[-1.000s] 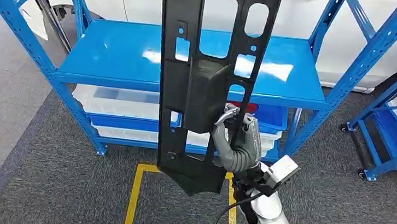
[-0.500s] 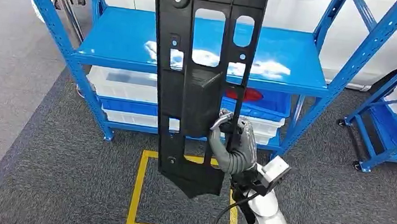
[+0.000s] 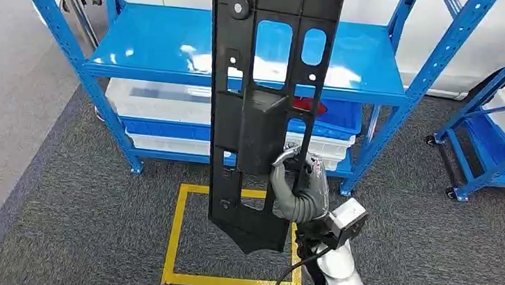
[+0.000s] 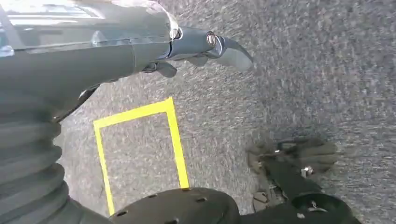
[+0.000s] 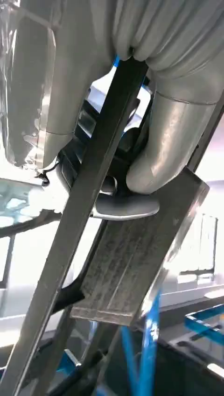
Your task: Take the parts from the cabinet and place them on the table.
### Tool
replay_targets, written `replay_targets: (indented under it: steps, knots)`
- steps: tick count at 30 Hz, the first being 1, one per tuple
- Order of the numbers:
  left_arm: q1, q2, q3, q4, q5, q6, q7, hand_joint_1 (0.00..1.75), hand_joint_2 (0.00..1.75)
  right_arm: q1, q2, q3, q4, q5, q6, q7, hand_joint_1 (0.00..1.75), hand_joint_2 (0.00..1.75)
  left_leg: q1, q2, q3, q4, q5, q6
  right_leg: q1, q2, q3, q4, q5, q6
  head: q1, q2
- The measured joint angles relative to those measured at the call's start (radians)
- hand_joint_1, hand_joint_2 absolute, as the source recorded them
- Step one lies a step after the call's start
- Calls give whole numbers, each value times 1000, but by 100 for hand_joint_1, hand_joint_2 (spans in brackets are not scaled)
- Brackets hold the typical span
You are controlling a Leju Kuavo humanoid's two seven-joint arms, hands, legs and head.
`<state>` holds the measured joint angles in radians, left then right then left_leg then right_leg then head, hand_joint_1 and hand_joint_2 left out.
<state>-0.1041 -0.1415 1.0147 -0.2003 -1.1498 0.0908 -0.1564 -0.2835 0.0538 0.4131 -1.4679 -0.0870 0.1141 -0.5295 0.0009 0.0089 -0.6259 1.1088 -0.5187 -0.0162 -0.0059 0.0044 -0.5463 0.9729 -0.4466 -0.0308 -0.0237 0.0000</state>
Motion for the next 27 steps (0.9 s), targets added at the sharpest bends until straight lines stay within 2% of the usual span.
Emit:
replay_targets:
  steps: [1,2,3,4,5,6,7,8,9,11,12,13,14,15,17,18,19,20,21,22,23,24,27]
  knots:
    - [-6,3,0,0,-1,0,-2,0,175,8,1,-5,-1,0,2,0,173,175,3,0,-36,94,-44,-5,0,5,-2,0,2,-1,0,0]
    - [-11,5,0,0,0,-1,-3,0,175,16,1,-8,-3,0,3,-1,173,175,5,0,-62,165,-69,-10,0,9,-4,2,3,0,0,0]
    - [-14,6,0,0,0,-1,-4,0,175,25,0,-12,-3,3,4,-2,173,175,7,0,-72,202,-70,-13,0,15,-5,4,3,1,0,0]
    - [-17,6,0,0,0,-1,-4,0,175,33,0,-15,-3,4,4,-2,173,175,11,0,-61,189,-49,-15,-1,23,-5,6,3,1,0,0]
    - [-19,8,0,0,-1,-2,-1,0,175,40,1,-16,-7,6,6,-3,173,175,15,-1,-29,131,-9,-17,-2,34,-5,10,3,2,0,0]
    - [-20,8,0,0,-1,-2,0,0,175,47,1,-18,-14,6,8,-3,173,175,19,-6,19,41,39,-18,-4,47,-6,15,0,7,0,0]
    - [-22,9,0,0,-1,-2,-1,0,175,49,1,-19,-22,7,11,-4,173,175,23,-27,62,-46,76,-19,-6,57,-8,22,-2,11,0,0]
    - [-23,9,0,0,-1,-2,-2,0,175,51,1,-22,-26,8,15,-6,173,175,26,-74,92,-81,56,-17,-5,67,-17,26,-3,19,0,0]
    - [-23,9,0,0,-1,-2,-6,0,175,51,2,-24,-32,9,19,-6,173,175,25,-83,91,-96,61,-14,-4,78,-25,30,2,26,0,0]
    - [-29,8,0,0,0,-2,-9,0,175,59,3,-28,-42,12,23,-5,173,175,22,-61,88,-104,49,-7,-9,100,-39,31,12,42,0,0]
    - [-34,8,0,0,0,-2,-12,0,175,62,3,-32,-49,14,23,-5,173,175,22,-51,84,-106,50,0,-7,109,-46,31,17,50,0,0]
    - [-36,6,0,0,0,-2,-15,0,175,66,2,-35,-55,18,24,-1,173,175,32,-35,84,-115,57,12,-8,88,-51,40,6,53,0,0]
    - [-38,5,-1,0,-1,-3,-16,0,175,66,2,-39,-61,18,24,0,173,175,30,-28,82,-117,59,19,-3,44,-66,70,-17,55,1,0]
    - [-37,5,-1,0,-2,-4,-15,0,175,65,2,-40,-68,18,26,3,173,175,26,-16,80,-117,60,26,-5,19,-99,138,-58,58,0,0]
    - [-31,5,-1,0,-8,-6,-14,0,175,68,2,-40,-78,18,23,16,173,175,20,10,78,-116,61,28,-8,6,-174,305,-128,62,1,0]
    - [-29,5,-1,0,-12,-6,-13,0,175,74,2,-43,-84,18,20,20,173,175,18,24,76,-115,62,29,-8,5,-197,359,-140,63,1,0]
    - [-29,5,-1,0,-13,-8,-13,0,175,79,1,-46,-89,18,19,23,173,175,18,35,76,-114,62,29,-8,5,-194,357,-126,63,1,0]
    - [-28,4,-2,0,-16,-10,-11,0,175,83,1,-49,-95,18,18,26,173,175,17,47,76,-113,61,29,-8,2,-165,307,-93,61,1,0]
    - [-29,2,-3,0,-19,-11,-9,0,175,87,1,-53,-103,18,16,27,173,175,16,58,76,-112,61,28,-7,-8,-115,217,-51,57,1,0]
    - [-29,-2,-3,0,-21,-13,-8,0,175,90,1,-56,-114,18,16,28,173,175,15,66,78,-112,60,26,-4,-33,-58,114,-12,51,1,0]
    - [-29,-3,-5,0,-22,-14,-8,0,175,92,1,-58,-124,18,16,29,173,175,11,76,79,-111,59,23,4,-92,-24,43,-14,44,1,0]
    - [-27,-4,-5,0,-22,-14,-6,0,175,94,1,-58,-131,18,16,29,173,175,5,83,77,-106,57,17,12,-88,-25,36,-10,34,0,0]
    - [-26,-4,-7,0,-21,-13,-5,0,175,116,1,-62,-150,18,16,30,173,175,4,114,82,-111,59,2,15,-51,-36,39,-5,20,0,0]
